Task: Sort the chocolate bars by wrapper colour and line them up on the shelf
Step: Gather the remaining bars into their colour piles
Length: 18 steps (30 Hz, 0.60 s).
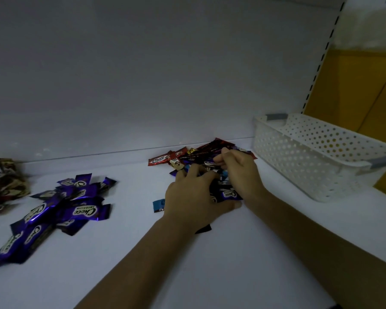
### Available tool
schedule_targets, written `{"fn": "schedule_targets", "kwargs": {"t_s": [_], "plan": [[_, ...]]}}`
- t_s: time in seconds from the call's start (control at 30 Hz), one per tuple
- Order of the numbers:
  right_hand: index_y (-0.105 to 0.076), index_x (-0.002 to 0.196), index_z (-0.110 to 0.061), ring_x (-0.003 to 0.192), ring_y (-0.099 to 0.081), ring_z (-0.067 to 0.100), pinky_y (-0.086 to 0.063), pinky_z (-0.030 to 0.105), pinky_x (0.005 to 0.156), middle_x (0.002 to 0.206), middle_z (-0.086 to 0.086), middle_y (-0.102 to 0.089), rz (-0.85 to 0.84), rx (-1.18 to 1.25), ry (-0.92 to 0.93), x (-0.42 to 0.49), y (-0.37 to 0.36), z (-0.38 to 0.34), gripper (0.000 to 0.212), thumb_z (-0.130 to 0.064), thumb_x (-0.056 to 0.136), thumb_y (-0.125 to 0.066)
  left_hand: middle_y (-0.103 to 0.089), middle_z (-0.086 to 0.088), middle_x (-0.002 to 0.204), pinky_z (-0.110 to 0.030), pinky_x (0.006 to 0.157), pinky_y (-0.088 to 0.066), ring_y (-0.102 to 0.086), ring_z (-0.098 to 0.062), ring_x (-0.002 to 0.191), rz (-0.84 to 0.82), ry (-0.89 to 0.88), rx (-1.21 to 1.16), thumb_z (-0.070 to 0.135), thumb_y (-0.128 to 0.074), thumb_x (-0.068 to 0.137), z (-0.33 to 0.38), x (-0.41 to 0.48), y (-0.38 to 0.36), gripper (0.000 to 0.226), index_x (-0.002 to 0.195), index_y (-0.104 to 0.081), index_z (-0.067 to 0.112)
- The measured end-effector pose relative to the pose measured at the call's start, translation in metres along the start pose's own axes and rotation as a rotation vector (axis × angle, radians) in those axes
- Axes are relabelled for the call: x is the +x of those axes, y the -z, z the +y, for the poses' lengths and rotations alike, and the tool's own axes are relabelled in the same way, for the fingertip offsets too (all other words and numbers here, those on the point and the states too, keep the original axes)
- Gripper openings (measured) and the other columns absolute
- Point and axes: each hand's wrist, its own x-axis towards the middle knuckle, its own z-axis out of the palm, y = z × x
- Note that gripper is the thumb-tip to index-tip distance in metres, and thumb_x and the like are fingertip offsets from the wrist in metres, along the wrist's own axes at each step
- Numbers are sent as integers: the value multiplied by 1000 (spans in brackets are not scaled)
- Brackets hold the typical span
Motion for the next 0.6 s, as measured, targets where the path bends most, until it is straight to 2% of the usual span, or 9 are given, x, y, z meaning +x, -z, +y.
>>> {"fn": "schedule_targets", "kwargs": {"t_s": [0.17,0.23,0.3,0.37,0.4,0.43,0.5,0.6], "plan": [[-65,74,-21,77,-63,7,-46,22,73,78,-6,-68,34,35,-4,2,4,-1,33,-25,100,-44,-46,6,123,-32,90,-45,-43,-17,115,86,-59,-95,57,-58,84,1,-2,0,49,127,-54,34],[-65,74,-22,74,-62,7,-47,25,71,76,-6,-67,33,-59,35,-1,6,0,32,-27,99,-45,-46,6,125,-32,95,-42,-42,-17,117,94,-72,-121,62,-58,81,-1,-2,5,56,129,-52,34],[-64,77,-19,73,-61,12,-47,30,68,75,-3,-65,-24,-305,125,-3,9,2,28,-30,97,-47,-32,3,146,-42,108,-30,-29,-23,134,-5,-56,-90,79,-56,68,-6,-3,12,87,142,-33,41],[-62,79,-18,72,-58,13,-43,27,61,78,-2,-62,-101,-565,208,-7,10,2,25,-32,95,-49,4,6,160,-54,114,-9,3,-25,147,-193,-40,-57,89,-52,54,-12,-7,16,116,148,2,46],[-61,78,-17,71,-56,13,-40,25,59,78,-2,-60,-117,-632,235,-9,10,1,25,-32,94,-49,16,6,159,-56,114,-1,16,-24,146,-241,-42,-25,91,-48,53,-13,-11,15,121,146,13,46],[-60,76,-17,70,-55,13,-38,24,57,77,-2,-58,-123,-651,249,-10,9,0,26,-32,94,-49,21,5,159,-56,115,3,22,-24,145,-250,-47,10,93,-41,54,-14,-14,12,119,145,18,44],[-55,69,-18,63,-54,13,-36,25,54,68,-2,-57,-131,-631,263,-12,8,-2,31,-32,96,-46,15,2,160,-53,117,3,19,-22,146,-199,-50,0,92,-30,59,-13,-18,6,112,147,17,40],[-53,61,-19,57,-56,17,-42,28,56,60,2,-59,-151,-452,225,-14,6,-8,39,-28,98,-42,-3,1,161,-50,119,-7,2,-20,148,-84,-63,-109,86,-46,65,-13,-17,4,110,148,10,42]]}}
